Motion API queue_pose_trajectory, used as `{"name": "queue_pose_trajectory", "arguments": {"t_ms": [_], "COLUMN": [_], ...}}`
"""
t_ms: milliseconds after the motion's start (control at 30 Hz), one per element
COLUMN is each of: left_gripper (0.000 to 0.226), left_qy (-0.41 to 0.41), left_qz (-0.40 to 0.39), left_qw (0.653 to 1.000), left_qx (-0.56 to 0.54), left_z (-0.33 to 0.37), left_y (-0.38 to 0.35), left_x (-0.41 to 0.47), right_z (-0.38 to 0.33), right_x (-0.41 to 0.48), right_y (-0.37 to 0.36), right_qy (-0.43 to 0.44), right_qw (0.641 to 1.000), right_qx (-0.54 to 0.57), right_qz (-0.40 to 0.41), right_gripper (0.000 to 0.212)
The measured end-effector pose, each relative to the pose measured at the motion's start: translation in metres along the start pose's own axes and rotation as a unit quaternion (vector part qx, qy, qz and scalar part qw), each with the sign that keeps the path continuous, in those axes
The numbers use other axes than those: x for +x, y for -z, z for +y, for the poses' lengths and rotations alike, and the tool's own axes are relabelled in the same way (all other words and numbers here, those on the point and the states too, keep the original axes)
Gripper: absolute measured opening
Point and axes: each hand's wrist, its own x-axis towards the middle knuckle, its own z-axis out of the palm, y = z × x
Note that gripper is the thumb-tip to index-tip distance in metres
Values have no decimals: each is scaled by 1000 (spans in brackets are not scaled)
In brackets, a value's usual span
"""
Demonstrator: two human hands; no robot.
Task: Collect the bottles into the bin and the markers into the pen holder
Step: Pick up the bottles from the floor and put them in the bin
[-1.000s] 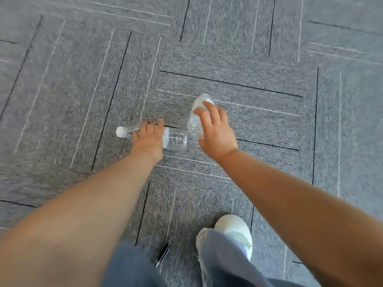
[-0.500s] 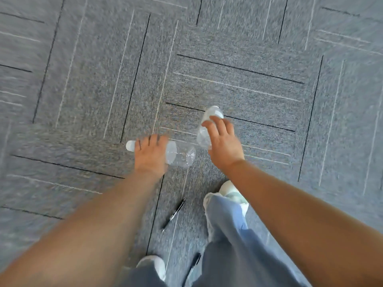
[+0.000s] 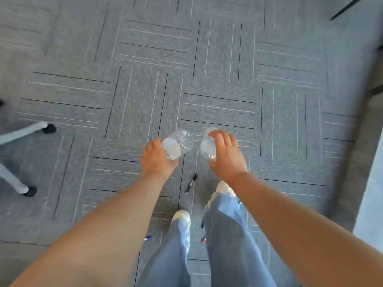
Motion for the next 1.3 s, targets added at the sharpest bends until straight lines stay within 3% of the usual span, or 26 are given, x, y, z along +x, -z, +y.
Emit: {"name": "queue_pose_trajectory", "arguments": {"t_ms": [233, 400, 667, 833, 1033, 1300], "left_gripper": [75, 78, 74, 73, 71, 78], "left_qy": [8, 38, 119, 191, 223, 329], "left_qz": [25, 54, 115, 122, 159, 161], "left_qw": [997, 991, 974, 959, 947, 904], "left_qx": [-72, -119, -156, -168, -170, -220], "left_z": [-25, -99, -258, -347, -436, -546], "left_y": [48, 59, 62, 59, 58, 17], "left_x": [-78, -133, -260, -357, -431, -522], "right_z": [-62, -104, -196, -249, -316, -365], "right_x": [-82, -127, -239, -312, -365, -444], "right_y": [29, 2, -93, -154, -219, -308], "right_qy": [-8, 20, 104, 142, 204, 254], "right_qw": [1000, 998, 992, 985, 971, 944], "right_qx": [-22, -55, -60, -59, -56, -70], "right_qz": [12, -19, -26, -73, -115, -197], "right_gripper": [69, 72, 73, 71, 73, 73]}}
